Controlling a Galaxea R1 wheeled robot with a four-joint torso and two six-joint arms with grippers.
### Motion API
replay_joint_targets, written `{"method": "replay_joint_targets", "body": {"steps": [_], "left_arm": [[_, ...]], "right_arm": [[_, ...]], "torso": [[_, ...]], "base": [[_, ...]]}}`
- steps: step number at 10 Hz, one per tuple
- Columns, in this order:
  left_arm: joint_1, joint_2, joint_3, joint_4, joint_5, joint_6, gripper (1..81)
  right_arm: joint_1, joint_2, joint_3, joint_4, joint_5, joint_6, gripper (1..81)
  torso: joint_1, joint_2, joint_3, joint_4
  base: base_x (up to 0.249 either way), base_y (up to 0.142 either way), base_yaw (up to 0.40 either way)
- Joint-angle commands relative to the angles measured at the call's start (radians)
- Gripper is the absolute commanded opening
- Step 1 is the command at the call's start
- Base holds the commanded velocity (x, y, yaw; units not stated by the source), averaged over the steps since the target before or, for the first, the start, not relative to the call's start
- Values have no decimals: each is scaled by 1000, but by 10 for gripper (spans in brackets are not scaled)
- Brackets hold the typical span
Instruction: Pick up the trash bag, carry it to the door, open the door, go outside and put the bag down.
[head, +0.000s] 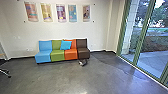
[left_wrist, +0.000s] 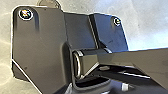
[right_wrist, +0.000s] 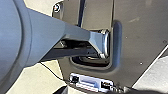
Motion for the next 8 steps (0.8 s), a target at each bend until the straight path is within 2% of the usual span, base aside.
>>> {"method": "replay_joint_targets", "body": {"steps": [1,8], "left_arm": [[-46,-5,13,7,48,3,811],[-46,-5,12,7,48,3,811]], "right_arm": [[38,-5,13,-10,-57,-5,811],[37,-3,13,-11,-57,-5,811]], "torso": [[1,0,0,0],[1,0,0,0]], "base": [[207,-64,0],[207,0,0]]}}
